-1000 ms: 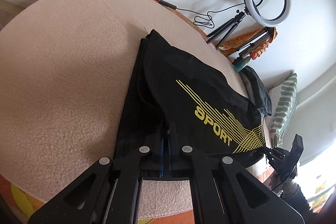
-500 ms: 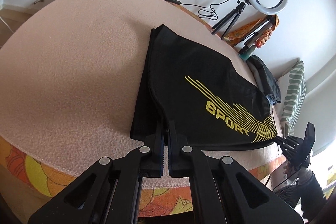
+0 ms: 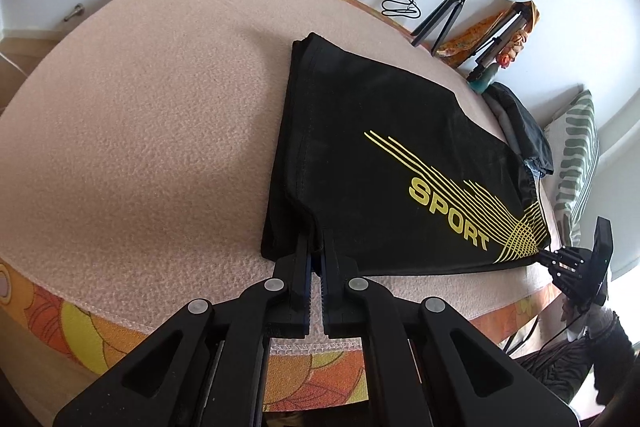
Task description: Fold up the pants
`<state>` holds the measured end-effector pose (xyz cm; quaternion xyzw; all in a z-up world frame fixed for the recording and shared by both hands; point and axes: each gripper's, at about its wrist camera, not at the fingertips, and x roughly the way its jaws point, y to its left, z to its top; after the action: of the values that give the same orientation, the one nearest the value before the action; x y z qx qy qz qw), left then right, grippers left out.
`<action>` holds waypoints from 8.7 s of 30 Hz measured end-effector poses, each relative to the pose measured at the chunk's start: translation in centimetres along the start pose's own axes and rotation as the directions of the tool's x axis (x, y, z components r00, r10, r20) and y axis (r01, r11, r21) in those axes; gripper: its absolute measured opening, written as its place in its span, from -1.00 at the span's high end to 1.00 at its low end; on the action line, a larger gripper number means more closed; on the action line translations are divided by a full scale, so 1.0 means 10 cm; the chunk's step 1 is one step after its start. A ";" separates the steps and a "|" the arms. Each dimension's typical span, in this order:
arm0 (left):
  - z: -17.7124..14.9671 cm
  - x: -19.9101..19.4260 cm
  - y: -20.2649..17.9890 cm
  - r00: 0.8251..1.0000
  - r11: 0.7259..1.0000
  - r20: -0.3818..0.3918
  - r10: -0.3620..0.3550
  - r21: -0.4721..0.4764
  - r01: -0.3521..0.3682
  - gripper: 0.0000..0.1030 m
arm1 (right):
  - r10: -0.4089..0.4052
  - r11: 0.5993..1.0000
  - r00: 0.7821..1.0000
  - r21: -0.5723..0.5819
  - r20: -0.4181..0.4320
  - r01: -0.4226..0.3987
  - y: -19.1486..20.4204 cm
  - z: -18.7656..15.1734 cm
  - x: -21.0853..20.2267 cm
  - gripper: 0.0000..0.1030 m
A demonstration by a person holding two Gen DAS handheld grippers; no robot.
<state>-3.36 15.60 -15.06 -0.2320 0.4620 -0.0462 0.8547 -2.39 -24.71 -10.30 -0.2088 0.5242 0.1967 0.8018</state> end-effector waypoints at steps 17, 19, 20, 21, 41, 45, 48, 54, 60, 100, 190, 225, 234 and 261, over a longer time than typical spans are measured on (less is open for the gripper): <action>-0.01 -0.15 0.27 0.999 0.973 0.035 -0.039 -0.227 0.046 0.31 | 0.163 0.971 0.975 0.152 0.153 -0.186 0.06 0.36 -0.45 0.24; -0.01 -0.12 0.26 0.999 0.975 0.031 -0.025 -0.220 0.032 0.31 | 0.181 0.967 0.970 0.148 0.164 -0.205 0.13 0.46 -0.45 0.24; 0.00 -0.11 0.25 0.999 0.975 0.031 -0.029 -0.219 0.035 0.31 | 0.192 0.965 0.967 0.145 0.169 -0.218 0.17 0.51 -0.44 0.24; 0.00 -0.10 0.24 0.999 0.976 0.034 -0.031 -0.215 0.038 0.31 | 0.203 0.963 0.964 0.143 0.173 -0.228 0.21 0.56 -0.44 0.23; 0.08 0.15 0.06 0.988 0.980 0.028 -0.150 -0.128 0.152 0.85 | 0.379 0.908 0.914 0.130 0.144 -0.398 0.85 1.79 -0.08 -0.18; 0.09 0.16 0.01 0.988 0.983 0.039 -0.151 -0.099 0.154 0.87 | 0.432 0.886 0.897 0.142 0.098 -0.442 1.04 2.11 0.14 -0.19; 0.10 0.17 -0.01 0.987 0.983 0.043 -0.155 -0.091 0.158 0.87 | 0.483 0.856 0.873 0.179 0.061 -0.486 1.18 2.38 0.36 -0.19; 0.14 0.13 -0.11 0.985 0.986 0.064 -0.163 -0.037 0.165 0.87 | 0.524 0.839 0.851 0.199 -0.040 -0.507 1.59 2.88 0.80 -0.21; 0.17 0.09 -0.25 0.975 0.978 0.067 -0.210 0.003 0.211 0.87 | 0.504 0.856 0.850 0.220 -0.153 -0.468 1.91 3.21 1.27 -0.24; 0.29 0.24 -1.38 0.918 0.907 -0.017 -0.397 0.143 0.395 0.90 | 0.436 0.830 0.895 0.342 0.098 -0.442 0.85 2.97 0.75 0.89; 1.13 1.24 -2.27 0.893 0.886 -0.182 -0.412 0.150 0.439 0.07 | 0.330 0.577 0.921 0.728 0.207 -0.370 -1.60 -0.14 0.23 -0.35; 2.09 2.51 -1.77 0.870 0.889 -0.187 -0.457 -0.118 0.441 0.03 | 0.521 0.388 0.789 0.734 0.324 -0.558 -0.97 -0.47 0.48 0.31; 2.07 2.53 -1.97 0.916 0.925 -0.143 -0.375 0.001 0.379 0.68 | 0.479 0.446 0.828 0.732 0.291 -0.516 -0.88 -0.42 0.38 0.40; 2.43 1.58 -2.98 0.910 0.868 -0.004 -0.415 0.297 0.398 0.79 | 0.284 0.657 0.903 0.621 0.322 -0.428 -0.84 0.12 -0.04 0.74</action>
<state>29.34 -6.93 -2.78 -0.1971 0.3650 -0.2854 0.8640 2.83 -31.14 -8.39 0.2260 0.5079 0.1652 0.8146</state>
